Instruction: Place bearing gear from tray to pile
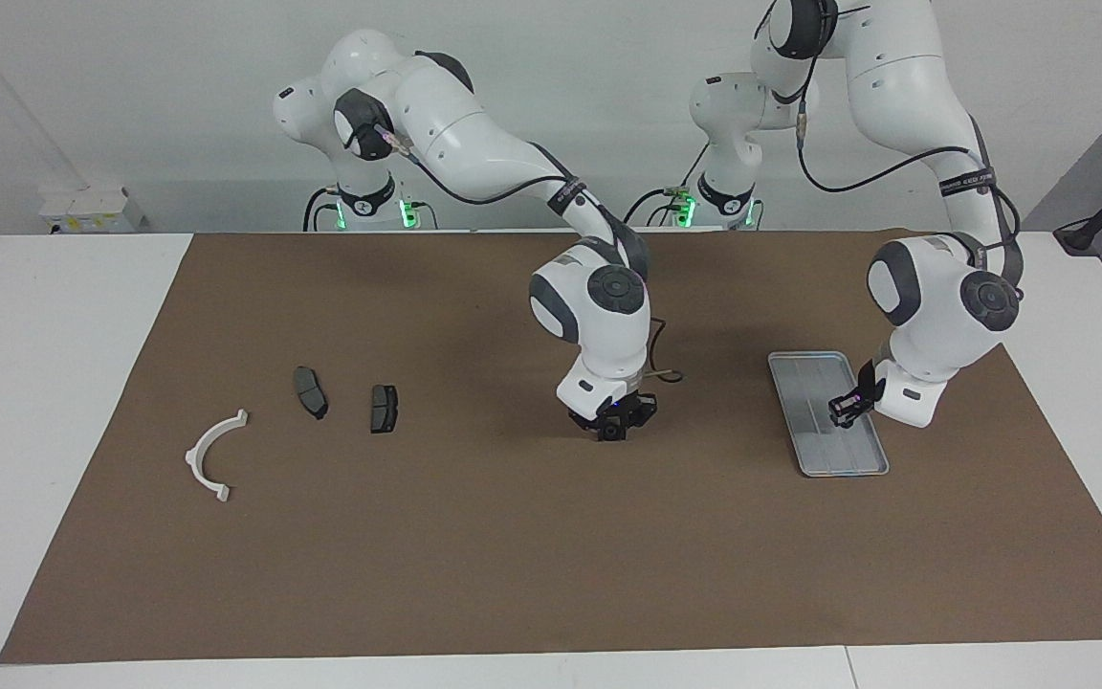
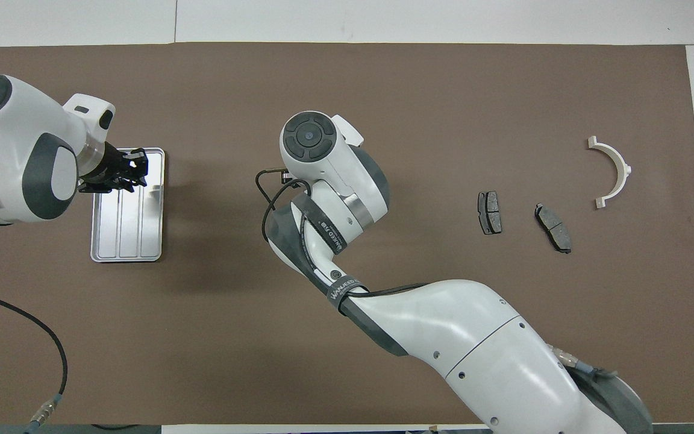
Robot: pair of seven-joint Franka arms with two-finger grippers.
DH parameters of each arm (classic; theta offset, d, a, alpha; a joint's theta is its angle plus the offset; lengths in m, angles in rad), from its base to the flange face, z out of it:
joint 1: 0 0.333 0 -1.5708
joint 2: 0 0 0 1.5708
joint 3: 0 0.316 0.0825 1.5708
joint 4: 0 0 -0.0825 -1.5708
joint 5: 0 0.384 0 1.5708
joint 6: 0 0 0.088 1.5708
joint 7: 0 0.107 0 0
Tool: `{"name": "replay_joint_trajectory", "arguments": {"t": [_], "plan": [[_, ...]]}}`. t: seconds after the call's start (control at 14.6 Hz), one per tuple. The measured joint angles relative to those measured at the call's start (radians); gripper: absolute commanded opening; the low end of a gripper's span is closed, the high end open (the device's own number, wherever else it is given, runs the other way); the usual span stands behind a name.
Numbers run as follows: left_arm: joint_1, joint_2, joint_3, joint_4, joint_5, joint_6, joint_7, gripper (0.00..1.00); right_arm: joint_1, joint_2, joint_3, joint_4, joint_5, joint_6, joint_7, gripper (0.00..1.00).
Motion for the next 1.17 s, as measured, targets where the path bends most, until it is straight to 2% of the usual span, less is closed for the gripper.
{"name": "replay_joint_trajectory", "arguments": {"t": [0.48, 0.82, 1.17], "plan": [[-0.127, -0.018, -0.004, 0.006, -0.075, 0.002, -0.31, 0.0, -0.108, -0.092, -0.001, 0.011, 0.0, -0.107, -0.142, 0.0], [-0.346, -0.019, -0.006, 0.01, -0.084, 0.09, -0.634, 0.0, -0.24, -0.135, 0.013, 0.013, 0.016, -0.18, -0.355, 0.0], [-0.523, 0.015, -0.004, 0.008, -0.083, 0.181, -0.81, 0.0, -0.387, -0.206, 0.018, -0.024, 0.02, -0.262, -0.592, 0.0]]}}
